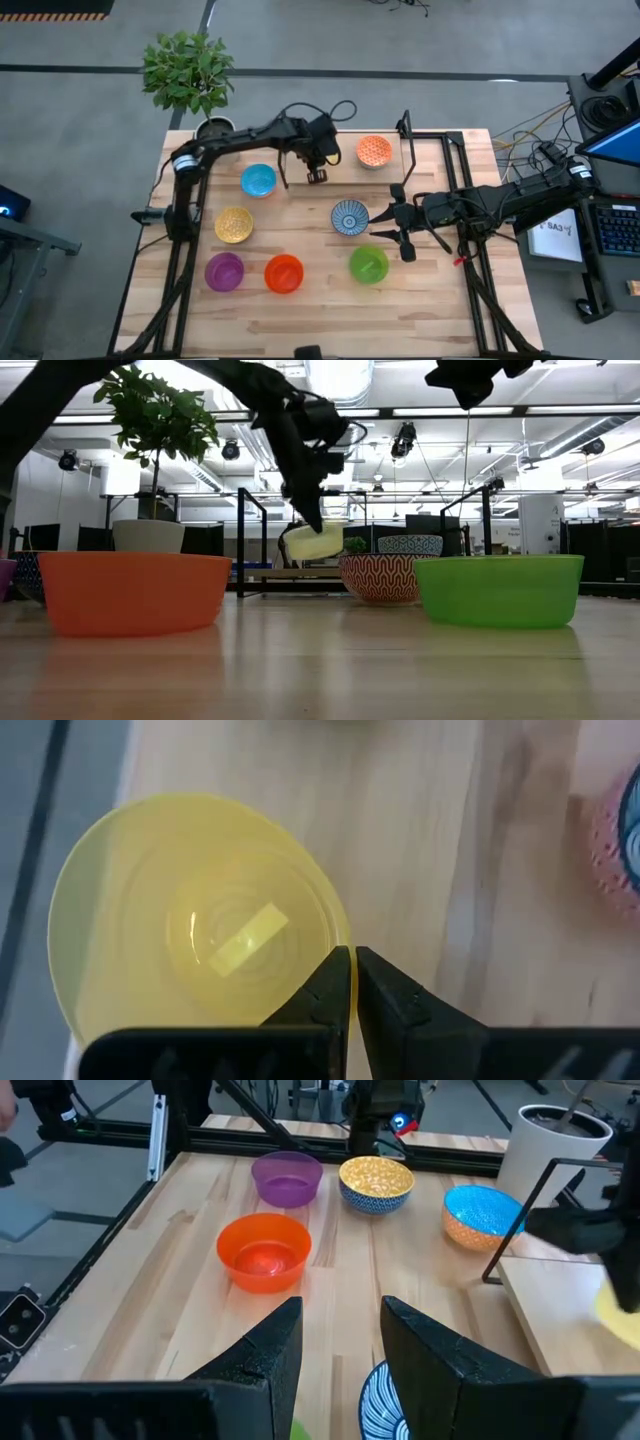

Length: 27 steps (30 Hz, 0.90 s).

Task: Place and stack bowls onto a shelf
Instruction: Put the yellow bowl on the shelf, then stack the blue patterned bowl on top of the orange patterned bowl on the shelf

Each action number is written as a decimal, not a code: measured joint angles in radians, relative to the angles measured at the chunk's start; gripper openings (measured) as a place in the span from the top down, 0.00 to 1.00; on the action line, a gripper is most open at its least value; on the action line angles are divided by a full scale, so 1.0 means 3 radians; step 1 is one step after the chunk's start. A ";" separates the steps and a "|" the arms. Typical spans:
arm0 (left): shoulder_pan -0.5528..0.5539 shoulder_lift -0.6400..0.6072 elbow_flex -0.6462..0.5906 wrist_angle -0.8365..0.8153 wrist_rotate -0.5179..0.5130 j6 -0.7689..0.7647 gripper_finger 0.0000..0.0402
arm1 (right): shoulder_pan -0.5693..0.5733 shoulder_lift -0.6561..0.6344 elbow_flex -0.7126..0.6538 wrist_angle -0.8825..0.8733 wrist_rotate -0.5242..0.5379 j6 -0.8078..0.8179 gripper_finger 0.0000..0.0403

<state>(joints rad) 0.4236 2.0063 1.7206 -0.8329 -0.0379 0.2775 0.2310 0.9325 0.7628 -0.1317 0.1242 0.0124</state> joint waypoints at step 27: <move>-0.0034 -0.0040 0.0008 -0.0300 -0.0138 -0.0052 0.79 | -0.0003 0.0000 -0.0001 -0.0018 0.0087 0.0061 0.68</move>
<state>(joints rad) 0.4133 1.9943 1.7229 -0.9229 -0.0794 0.2619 0.2302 0.9325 0.7624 -0.1370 0.1501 0.0306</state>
